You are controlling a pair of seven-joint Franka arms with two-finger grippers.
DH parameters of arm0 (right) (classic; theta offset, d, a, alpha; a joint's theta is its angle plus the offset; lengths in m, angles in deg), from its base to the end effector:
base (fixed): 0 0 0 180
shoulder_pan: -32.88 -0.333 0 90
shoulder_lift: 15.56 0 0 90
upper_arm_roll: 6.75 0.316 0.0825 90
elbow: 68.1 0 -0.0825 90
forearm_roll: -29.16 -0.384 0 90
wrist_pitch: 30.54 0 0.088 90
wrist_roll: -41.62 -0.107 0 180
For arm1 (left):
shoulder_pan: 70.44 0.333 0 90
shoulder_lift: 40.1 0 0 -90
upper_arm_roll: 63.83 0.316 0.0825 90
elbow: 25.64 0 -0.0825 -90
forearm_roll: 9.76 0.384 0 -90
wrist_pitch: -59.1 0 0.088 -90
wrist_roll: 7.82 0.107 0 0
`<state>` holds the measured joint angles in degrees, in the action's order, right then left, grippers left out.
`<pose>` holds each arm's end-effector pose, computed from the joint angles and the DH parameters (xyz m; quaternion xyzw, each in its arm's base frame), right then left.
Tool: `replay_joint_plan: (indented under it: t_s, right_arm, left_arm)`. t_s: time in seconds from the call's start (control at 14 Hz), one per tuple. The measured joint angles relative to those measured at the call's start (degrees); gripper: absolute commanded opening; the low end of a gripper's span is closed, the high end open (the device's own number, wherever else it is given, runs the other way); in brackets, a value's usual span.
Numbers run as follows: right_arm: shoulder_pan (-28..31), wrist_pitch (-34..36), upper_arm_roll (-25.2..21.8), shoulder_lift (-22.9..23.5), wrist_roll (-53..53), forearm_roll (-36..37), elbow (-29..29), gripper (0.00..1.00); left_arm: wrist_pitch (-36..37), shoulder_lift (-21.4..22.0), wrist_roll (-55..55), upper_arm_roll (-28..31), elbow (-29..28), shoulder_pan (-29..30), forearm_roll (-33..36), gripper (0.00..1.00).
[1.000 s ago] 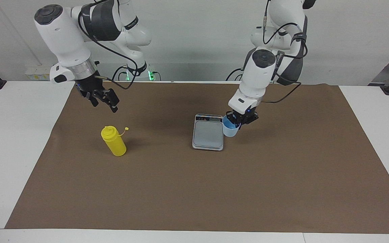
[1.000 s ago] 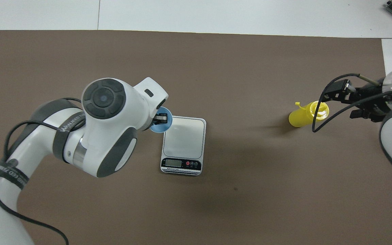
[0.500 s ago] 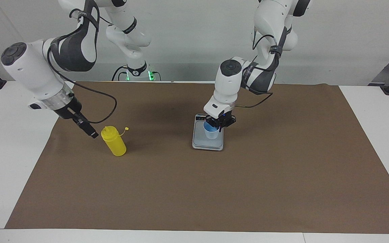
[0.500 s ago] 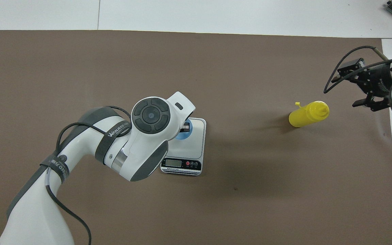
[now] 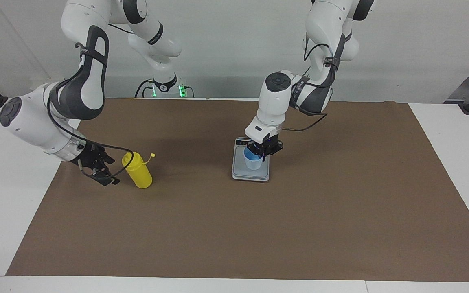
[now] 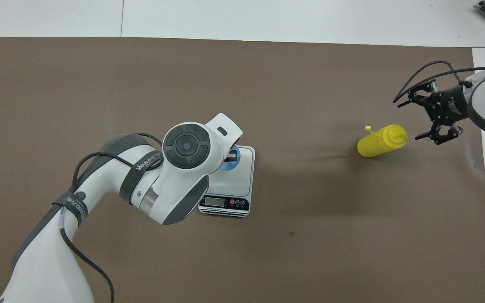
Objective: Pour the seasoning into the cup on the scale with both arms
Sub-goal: 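Carry the blue cup onto the scale while the right gripper opens, then release the cup with the left gripper while the right gripper grasps bottle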
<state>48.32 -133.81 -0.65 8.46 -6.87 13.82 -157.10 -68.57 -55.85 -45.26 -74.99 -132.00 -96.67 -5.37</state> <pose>0.6529 -0.0939 0.3985 -0.8403 0.5146 0.1283 0.1121 0.5080 -0.3761 0.3855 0.9985 -0.0165 0.0442 0.0270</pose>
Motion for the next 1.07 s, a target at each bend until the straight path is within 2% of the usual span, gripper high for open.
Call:
replay_joint_plan:
  t_s: [0.21, 0.29, 0.36, 0.43, 0.5, 0.79, 1.0, 1.07]
  right_arm:
    - [0.6, 0.8, 0.0, 3.7, -0.2, -0.6, -0.2, 1.00]
    - [0.7, 0.9, 0.0, 4.5, -0.2, -1.5, -0.5, 1.00]
    - [0.7, 0.9, 0.0, 5.1, -0.2, -1.9, -1.0, 1.00]
    - [0.7, 0.9, 0.0, 5.3, -0.2, -2.1, -1.7, 1.00]
    - [0.7, 0.9, 0.1, 5.3, -0.2, -2.5, -2.2, 1.00]
    - [0.6, 2.4, 0.3, 5.1, -0.2, -5.3, -3.2, 1.00]
    - [0.6, 2.9, 0.4, 4.6, -0.2, -7.7, -4.7, 1.00]
    - [0.6, 3.0, 0.4, 4.4, -0.2, -8.3, -5.0, 0.86]
  left_arm:
    - [-1.9, 0.0, -0.8, 0.0, -1.1, -0.6, 0.0, 0.01]
    - [-2.3, 0.0, -0.9, 0.0, -1.4, -0.6, 0.0, 0.11]
    - [-2.5, 0.0, -0.9, 0.0, -1.6, -0.6, 0.0, 0.43]
    - [-2.6, 0.0, -0.9, 0.1, -1.8, -0.6, 0.0, 0.92]
    - [-2.8, 0.0, -0.9, 0.1, -1.9, -0.6, 0.0, 1.00]
    - [-2.7, 0.2, -1.1, 0.7, -1.8, -0.5, 0.0, 1.00]
    - [0.1, 2.0, -1.0, 1.8, -0.4, 1.8, 0.2, 1.00]
    - [1.6, 3.2, -0.5, 1.8, 0.1, 3.4, 0.3, 1.00]
